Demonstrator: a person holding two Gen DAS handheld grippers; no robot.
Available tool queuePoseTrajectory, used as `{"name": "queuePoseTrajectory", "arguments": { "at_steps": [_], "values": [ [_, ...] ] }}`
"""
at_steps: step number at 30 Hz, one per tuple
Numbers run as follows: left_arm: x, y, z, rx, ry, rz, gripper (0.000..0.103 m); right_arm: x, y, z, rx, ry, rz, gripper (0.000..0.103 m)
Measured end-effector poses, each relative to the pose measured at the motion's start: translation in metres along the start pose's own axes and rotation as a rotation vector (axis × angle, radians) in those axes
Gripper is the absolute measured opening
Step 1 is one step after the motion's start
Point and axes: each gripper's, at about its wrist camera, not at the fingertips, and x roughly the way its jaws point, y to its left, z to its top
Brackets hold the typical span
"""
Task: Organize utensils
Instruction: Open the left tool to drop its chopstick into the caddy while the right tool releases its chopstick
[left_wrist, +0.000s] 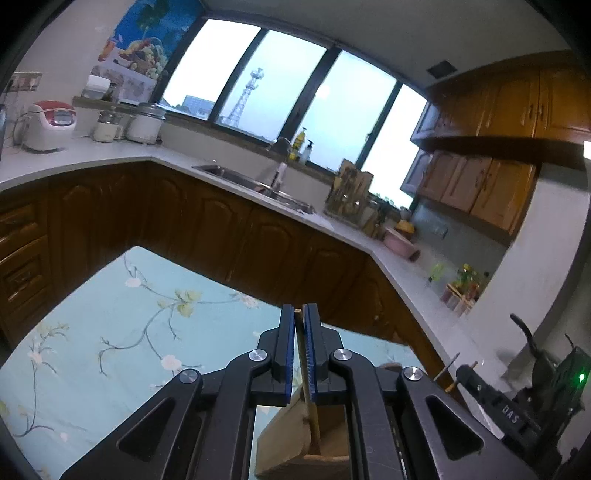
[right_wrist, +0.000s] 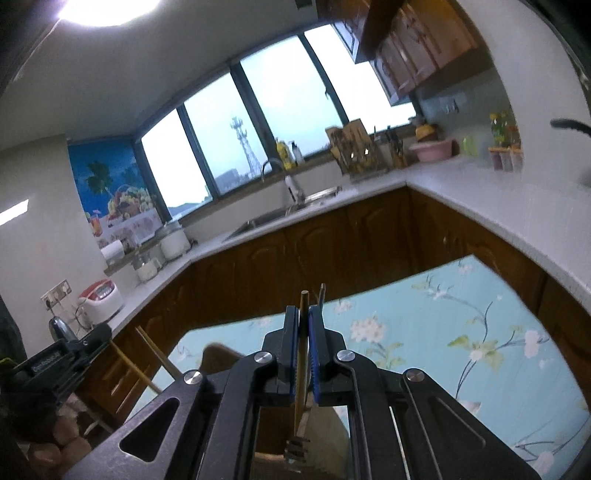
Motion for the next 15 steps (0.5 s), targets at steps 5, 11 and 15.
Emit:
{"name": "queuePoseTrajectory", "arguments": {
  "at_steps": [5,11,15],
  "values": [
    [0.001,-0.006,0.014,0.031,0.026,0.000,0.005,0.000,-0.001,-0.003,0.003,0.018,0.000,0.006],
    [0.006,-0.004,0.024,0.039,0.044,-0.007,0.005,0.001,-0.003,-0.001,0.014,0.038,0.008,0.010],
    [0.009,-0.005,0.027,0.048,0.064,-0.007,0.012,0.002,-0.002,0.001,0.027,0.047,0.014,0.011]
  ]
}}
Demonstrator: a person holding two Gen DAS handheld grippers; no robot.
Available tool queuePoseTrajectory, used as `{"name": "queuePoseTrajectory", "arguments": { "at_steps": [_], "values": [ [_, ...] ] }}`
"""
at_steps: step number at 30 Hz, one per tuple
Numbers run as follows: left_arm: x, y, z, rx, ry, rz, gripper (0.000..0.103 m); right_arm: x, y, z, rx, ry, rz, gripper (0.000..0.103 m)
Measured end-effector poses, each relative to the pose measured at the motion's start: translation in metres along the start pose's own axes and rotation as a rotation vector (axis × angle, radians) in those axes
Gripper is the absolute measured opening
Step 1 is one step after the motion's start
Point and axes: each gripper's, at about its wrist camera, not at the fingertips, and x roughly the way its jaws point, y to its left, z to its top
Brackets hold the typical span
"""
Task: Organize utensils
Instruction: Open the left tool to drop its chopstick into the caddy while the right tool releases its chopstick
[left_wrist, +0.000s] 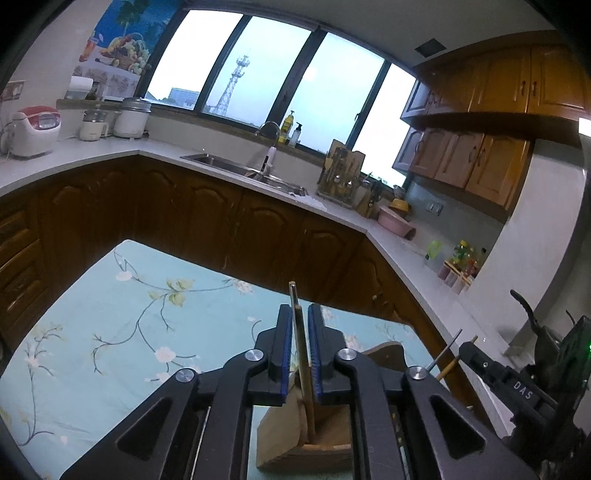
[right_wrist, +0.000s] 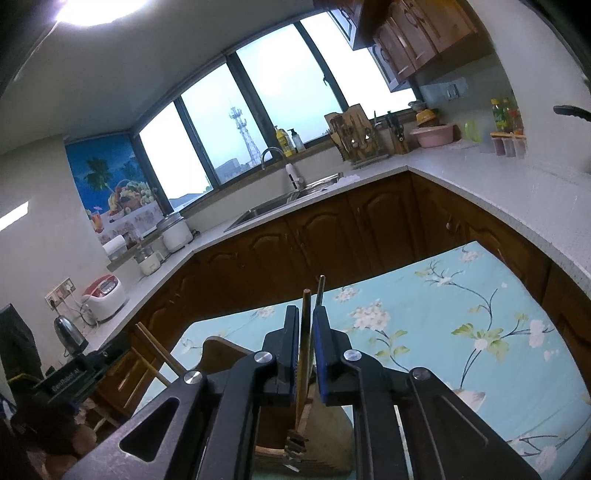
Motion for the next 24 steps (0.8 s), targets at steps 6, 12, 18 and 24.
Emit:
{"name": "queuePoseTrajectory", "arguments": {
  "at_steps": [6,12,18,24],
  "values": [
    [0.002,-0.001,0.003,0.009,0.003,0.007,0.019,-0.003,0.003,0.003,0.004,-0.004,0.011,0.016],
    [-0.001,-0.001,0.005,0.004,0.003,0.004,0.029,-0.007,0.006,0.004,0.008,-0.016,0.016,0.025],
    [-0.009,-0.001,-0.003,0.002,0.003,0.011,0.048,-0.016,0.008,0.005,0.014,-0.039,0.027,0.042],
    [-0.029,-0.001,-0.006,-0.015,-0.033,0.036,0.082,-0.026,0.010,0.007,0.015,-0.054,0.054,0.069]
  ]
}}
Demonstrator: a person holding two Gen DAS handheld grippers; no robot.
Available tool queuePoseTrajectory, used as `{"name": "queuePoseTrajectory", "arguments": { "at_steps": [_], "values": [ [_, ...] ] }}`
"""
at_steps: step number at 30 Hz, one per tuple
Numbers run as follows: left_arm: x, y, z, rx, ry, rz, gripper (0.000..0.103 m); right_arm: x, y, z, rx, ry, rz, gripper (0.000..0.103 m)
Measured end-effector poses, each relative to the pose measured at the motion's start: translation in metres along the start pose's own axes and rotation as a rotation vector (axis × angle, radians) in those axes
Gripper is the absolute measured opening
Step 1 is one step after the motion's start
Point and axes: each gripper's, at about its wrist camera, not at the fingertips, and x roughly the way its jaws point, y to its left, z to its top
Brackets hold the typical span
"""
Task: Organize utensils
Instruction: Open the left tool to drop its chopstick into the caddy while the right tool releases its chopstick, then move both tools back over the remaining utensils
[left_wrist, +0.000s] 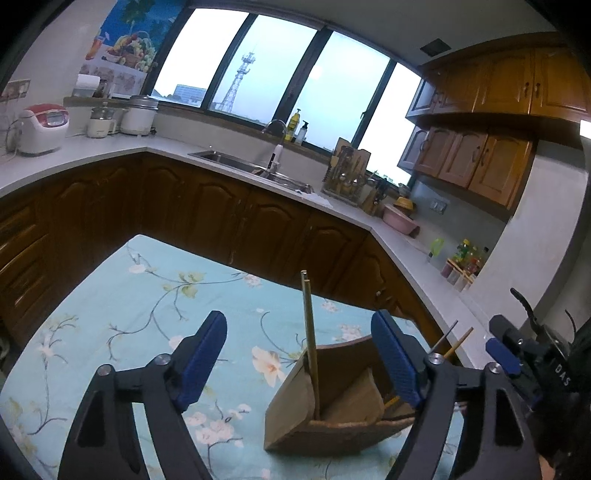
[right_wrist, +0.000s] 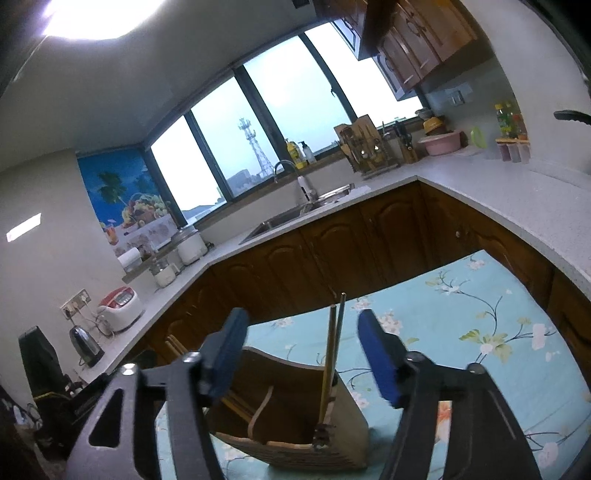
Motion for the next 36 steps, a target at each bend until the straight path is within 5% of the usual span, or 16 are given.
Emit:
{"name": "queuePoseTrajectory", "arguments": {
  "at_steps": [6,16,36],
  "values": [
    [-0.025,-0.001,-0.008,0.032,0.030,0.034,0.088,-0.024,0.006,0.000,-0.010,-0.033,-0.005,0.080],
    [-0.081,0.002,-0.026,0.074,0.130,0.085,0.089,-0.072,0.016,-0.012,-0.019,-0.030,-0.002,0.080],
    [-0.178,0.027,-0.061,-0.028,0.199,0.123,0.089,-0.135,0.022,-0.075,-0.029,0.076,-0.018,0.082]
  ]
}}
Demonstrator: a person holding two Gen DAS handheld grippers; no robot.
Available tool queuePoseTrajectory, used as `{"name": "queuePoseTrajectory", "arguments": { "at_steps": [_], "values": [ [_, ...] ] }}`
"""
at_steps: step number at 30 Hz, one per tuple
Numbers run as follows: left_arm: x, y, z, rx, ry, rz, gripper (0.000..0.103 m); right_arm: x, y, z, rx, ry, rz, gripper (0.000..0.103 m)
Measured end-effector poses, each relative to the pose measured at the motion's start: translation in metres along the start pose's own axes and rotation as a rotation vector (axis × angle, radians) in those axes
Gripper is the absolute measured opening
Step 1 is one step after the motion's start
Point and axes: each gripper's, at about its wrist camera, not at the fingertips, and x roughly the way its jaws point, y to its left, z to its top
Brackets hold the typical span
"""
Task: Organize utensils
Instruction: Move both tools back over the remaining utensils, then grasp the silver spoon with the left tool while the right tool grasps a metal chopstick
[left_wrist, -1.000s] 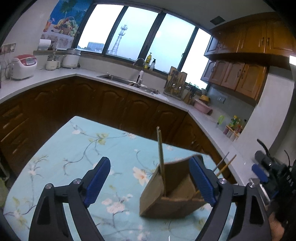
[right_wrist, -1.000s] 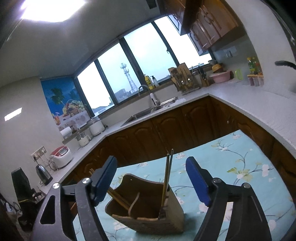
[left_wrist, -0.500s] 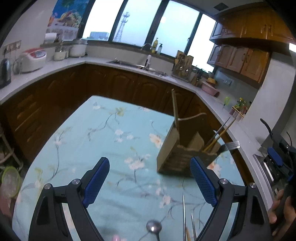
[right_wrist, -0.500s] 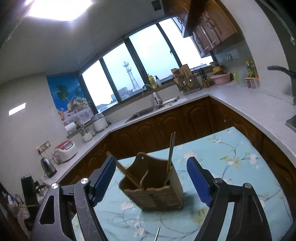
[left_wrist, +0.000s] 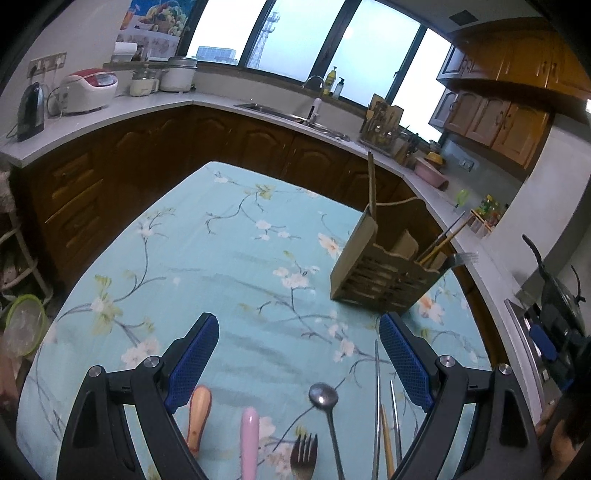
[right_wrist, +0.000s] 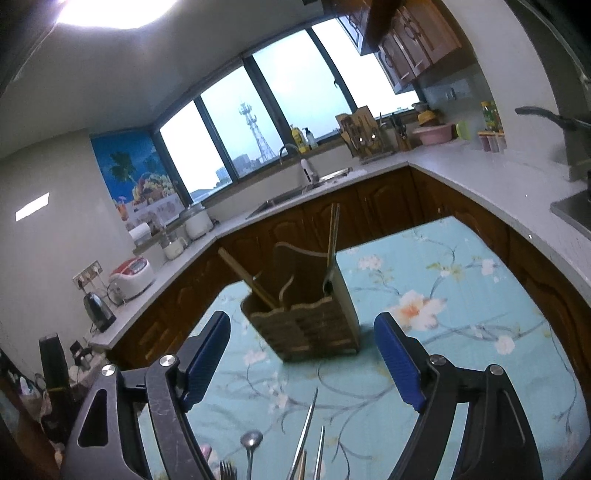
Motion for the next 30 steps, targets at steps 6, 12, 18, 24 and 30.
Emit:
{"name": "queuePoseTrajectory", "arguments": {
  "at_steps": [6,12,18,24,30],
  "values": [
    [-0.006,0.001,-0.015,0.014,0.038,0.007,0.089,-0.004,-0.002,-0.029,-0.012,0.067,-0.016,0.082],
    [-0.005,0.000,-0.029,0.034,0.085,0.007,0.089,-0.004,-0.003,-0.060,0.010,0.125,-0.028,0.082],
    [0.001,-0.003,-0.042,0.057,0.119,0.017,0.089,-0.002,0.002,-0.086,-0.020,0.154,-0.055,0.082],
    [0.019,-0.013,-0.049,0.105,0.166,0.026,0.089,0.006,0.000,-0.102,-0.021,0.195,-0.071,0.082],
    [0.042,-0.024,-0.054,0.150,0.206,0.048,0.089,0.009,-0.004,-0.106,-0.020,0.213,-0.077,0.082]
  ]
}}
